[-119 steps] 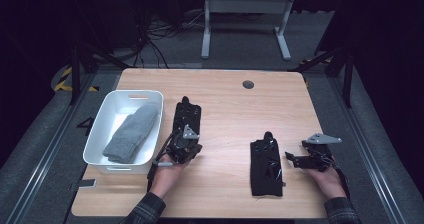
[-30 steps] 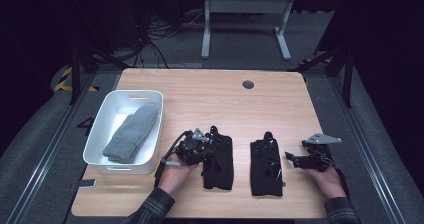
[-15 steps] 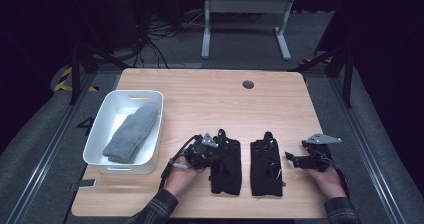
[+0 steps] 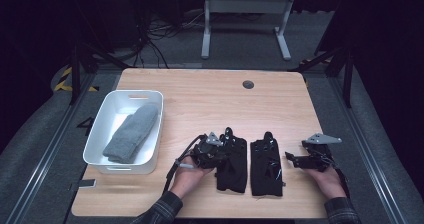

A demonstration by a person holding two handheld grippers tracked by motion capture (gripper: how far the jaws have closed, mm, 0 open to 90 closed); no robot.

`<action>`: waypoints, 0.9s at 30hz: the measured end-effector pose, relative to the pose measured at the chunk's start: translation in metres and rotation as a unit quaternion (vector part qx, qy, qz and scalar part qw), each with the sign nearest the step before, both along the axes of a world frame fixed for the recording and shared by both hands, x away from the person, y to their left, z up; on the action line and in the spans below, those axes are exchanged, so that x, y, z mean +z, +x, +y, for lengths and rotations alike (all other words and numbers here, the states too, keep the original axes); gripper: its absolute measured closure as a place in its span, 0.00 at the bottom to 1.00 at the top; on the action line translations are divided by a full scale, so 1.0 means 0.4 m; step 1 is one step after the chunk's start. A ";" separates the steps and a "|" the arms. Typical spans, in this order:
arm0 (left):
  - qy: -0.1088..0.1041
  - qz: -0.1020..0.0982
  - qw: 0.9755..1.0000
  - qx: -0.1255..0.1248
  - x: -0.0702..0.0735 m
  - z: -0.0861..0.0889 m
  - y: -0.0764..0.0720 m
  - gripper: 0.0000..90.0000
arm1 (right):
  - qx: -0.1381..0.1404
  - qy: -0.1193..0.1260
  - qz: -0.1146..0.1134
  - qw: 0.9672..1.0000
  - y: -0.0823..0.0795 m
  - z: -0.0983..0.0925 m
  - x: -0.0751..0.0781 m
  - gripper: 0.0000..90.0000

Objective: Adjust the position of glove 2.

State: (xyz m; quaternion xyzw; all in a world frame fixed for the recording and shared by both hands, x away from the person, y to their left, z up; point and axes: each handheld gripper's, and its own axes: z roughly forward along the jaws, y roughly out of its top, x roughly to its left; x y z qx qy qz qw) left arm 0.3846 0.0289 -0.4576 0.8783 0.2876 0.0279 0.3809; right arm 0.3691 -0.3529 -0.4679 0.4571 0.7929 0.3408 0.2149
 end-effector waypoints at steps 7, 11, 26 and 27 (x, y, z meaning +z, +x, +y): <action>-0.008 -0.009 0.999 0.032 0.009 0.033 0.011 0.67 | 0.000 0.000 0.000 1.000 0.000 0.000 0.000 0.17; 0.002 -0.004 0.999 0.039 0.003 0.038 0.018 0.65 | 0.000 0.000 0.000 1.000 0.000 0.000 0.000 0.17; 0.010 0.003 0.999 0.042 -0.013 0.015 0.009 0.93 | 0.003 -0.003 0.001 1.000 -0.004 0.001 0.001 0.18; 0.010 0.003 0.999 0.042 -0.013 0.015 0.009 0.95 | 0.003 -0.003 0.001 1.000 -0.004 0.001 0.001 0.18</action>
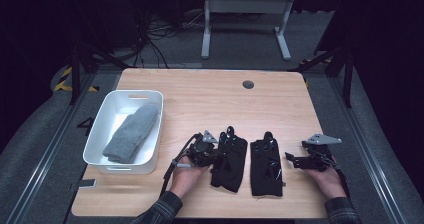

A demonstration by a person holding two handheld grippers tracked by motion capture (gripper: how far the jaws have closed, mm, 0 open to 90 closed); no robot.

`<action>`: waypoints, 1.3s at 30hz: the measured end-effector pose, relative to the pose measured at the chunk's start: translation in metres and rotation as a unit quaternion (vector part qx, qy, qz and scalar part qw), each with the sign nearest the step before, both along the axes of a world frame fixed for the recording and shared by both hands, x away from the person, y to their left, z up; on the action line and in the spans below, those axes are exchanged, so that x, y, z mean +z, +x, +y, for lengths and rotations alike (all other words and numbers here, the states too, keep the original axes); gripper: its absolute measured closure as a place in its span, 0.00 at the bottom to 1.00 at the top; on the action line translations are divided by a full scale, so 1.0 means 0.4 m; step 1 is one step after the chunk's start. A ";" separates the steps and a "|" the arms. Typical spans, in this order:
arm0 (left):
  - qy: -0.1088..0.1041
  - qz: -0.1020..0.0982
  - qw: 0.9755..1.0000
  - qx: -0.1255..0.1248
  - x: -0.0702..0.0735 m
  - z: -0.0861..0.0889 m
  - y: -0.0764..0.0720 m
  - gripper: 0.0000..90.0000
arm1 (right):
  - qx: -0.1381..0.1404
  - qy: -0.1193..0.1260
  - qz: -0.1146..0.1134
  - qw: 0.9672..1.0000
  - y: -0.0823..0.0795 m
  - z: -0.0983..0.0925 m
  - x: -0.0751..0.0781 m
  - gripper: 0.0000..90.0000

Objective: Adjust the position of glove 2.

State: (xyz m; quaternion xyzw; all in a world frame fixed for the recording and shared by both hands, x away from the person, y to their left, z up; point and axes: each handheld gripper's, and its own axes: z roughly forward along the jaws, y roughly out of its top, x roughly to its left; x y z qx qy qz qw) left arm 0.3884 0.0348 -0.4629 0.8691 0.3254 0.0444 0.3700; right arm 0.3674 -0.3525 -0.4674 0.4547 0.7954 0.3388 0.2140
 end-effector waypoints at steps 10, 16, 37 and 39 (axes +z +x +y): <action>-0.040 0.034 0.999 0.007 -0.004 0.018 0.015 0.97 | 0.091 0.020 0.026 0.995 -0.031 0.031 0.036 0.80; -0.041 0.036 0.998 0.005 -0.004 0.018 0.015 0.97 | 0.142 0.029 0.048 0.988 -0.051 0.061 0.042 1.00; -0.093 0.047 0.994 0.011 0.023 0.044 0.022 0.97 | 0.185 0.026 0.062 0.980 -0.048 0.125 0.032 1.00; -0.102 0.048 0.994 0.006 0.031 0.047 0.021 0.97 | 0.186 0.025 0.062 0.980 -0.047 0.129 0.032 1.00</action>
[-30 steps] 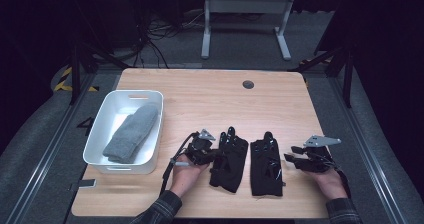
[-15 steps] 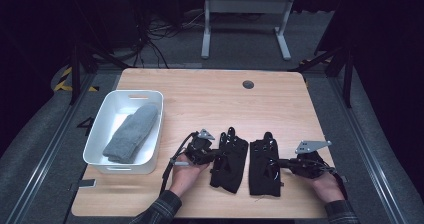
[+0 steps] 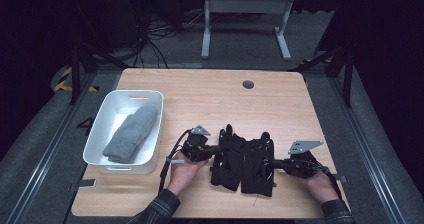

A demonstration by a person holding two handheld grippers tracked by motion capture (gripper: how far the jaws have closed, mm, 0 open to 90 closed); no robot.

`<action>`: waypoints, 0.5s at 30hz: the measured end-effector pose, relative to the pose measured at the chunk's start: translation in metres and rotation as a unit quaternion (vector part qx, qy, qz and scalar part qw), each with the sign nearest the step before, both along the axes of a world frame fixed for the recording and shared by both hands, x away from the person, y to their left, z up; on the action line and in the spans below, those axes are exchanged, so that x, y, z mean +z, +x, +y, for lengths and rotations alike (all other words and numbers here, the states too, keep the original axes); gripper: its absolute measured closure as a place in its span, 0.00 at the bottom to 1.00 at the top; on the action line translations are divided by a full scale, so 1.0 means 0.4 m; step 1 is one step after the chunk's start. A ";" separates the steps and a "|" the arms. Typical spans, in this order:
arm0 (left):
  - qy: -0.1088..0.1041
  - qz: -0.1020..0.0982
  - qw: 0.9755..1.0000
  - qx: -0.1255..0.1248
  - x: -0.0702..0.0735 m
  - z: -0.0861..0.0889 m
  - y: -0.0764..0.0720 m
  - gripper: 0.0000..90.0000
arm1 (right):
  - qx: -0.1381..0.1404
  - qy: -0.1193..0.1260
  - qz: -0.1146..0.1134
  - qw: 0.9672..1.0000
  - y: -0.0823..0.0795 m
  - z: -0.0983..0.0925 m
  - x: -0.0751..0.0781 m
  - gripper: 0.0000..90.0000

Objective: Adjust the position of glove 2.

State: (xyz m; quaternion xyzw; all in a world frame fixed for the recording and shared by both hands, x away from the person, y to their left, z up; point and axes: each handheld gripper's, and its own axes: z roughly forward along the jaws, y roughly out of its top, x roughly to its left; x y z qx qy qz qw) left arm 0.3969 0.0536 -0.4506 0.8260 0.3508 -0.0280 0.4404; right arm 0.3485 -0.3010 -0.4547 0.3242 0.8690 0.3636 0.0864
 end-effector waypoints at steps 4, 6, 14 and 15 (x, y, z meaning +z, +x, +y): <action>-0.028 0.008 1.000 -0.005 0.011 0.008 0.001 0.97 | 0.002 0.000 0.001 1.000 0.002 0.008 0.000 1.00; -0.044 0.013 0.999 -0.008 0.018 0.012 0.001 0.97 | 0.003 -0.001 0.000 1.000 0.004 0.012 0.000 1.00; -0.066 0.015 0.997 -0.022 0.046 0.021 0.000 0.97 | 0.009 0.004 0.004 1.000 0.015 0.038 -0.001 1.00; -0.066 0.013 0.997 -0.023 0.048 0.022 0.000 0.97 | 0.013 0.005 0.004 1.000 0.020 0.047 -0.001 1.00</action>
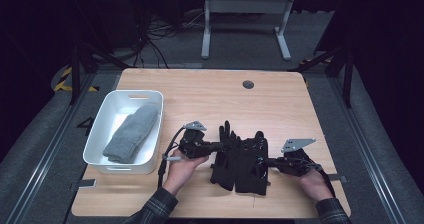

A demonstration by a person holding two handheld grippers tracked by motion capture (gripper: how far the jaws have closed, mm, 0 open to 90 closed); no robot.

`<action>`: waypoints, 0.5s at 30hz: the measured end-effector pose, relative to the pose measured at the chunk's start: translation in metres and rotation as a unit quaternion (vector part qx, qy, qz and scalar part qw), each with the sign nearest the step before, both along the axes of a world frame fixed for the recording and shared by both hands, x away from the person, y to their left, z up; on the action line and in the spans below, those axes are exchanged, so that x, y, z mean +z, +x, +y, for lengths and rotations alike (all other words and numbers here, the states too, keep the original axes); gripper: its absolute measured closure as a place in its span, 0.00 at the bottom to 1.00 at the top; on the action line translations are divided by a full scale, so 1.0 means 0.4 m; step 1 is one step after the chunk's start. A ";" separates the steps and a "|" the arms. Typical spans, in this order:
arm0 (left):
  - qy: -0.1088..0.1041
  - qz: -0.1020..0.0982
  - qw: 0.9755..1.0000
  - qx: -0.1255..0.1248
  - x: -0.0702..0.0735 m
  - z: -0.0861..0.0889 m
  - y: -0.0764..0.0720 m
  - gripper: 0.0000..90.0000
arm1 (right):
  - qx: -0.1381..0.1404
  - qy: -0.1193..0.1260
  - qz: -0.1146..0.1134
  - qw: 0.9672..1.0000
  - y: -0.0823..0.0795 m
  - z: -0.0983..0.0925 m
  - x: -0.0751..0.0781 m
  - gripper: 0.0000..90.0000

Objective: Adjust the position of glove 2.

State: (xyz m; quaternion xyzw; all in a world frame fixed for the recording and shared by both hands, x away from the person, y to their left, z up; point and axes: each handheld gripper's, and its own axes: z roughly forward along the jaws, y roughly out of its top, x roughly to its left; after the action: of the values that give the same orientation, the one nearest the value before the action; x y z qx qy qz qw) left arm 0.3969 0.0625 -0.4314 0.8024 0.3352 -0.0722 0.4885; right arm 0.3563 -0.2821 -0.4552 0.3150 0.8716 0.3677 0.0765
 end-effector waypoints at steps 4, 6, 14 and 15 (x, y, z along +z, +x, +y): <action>-0.011 0.003 1.000 -0.004 0.009 0.007 0.000 0.97 | 0.008 0.004 0.002 1.000 0.004 0.021 -0.003 1.00; -0.015 0.003 1.000 -0.005 0.011 0.008 0.000 0.97 | 0.010 0.006 0.004 1.000 0.006 0.025 -0.003 1.00; -0.028 0.005 0.999 -0.016 0.021 -0.001 -0.005 0.97 | 0.021 0.010 0.005 1.000 0.017 0.067 -0.006 1.00; -0.029 0.003 0.999 -0.019 0.021 -0.003 -0.006 0.97 | 0.024 0.010 0.005 1.000 0.018 0.074 -0.007 1.00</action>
State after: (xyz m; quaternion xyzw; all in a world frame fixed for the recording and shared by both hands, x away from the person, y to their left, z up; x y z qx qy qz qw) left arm 0.3946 0.0613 -0.4230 0.7939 0.3196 -0.0937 0.5088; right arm 0.3637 -0.2525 -0.4578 0.2965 0.8755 0.3768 0.0602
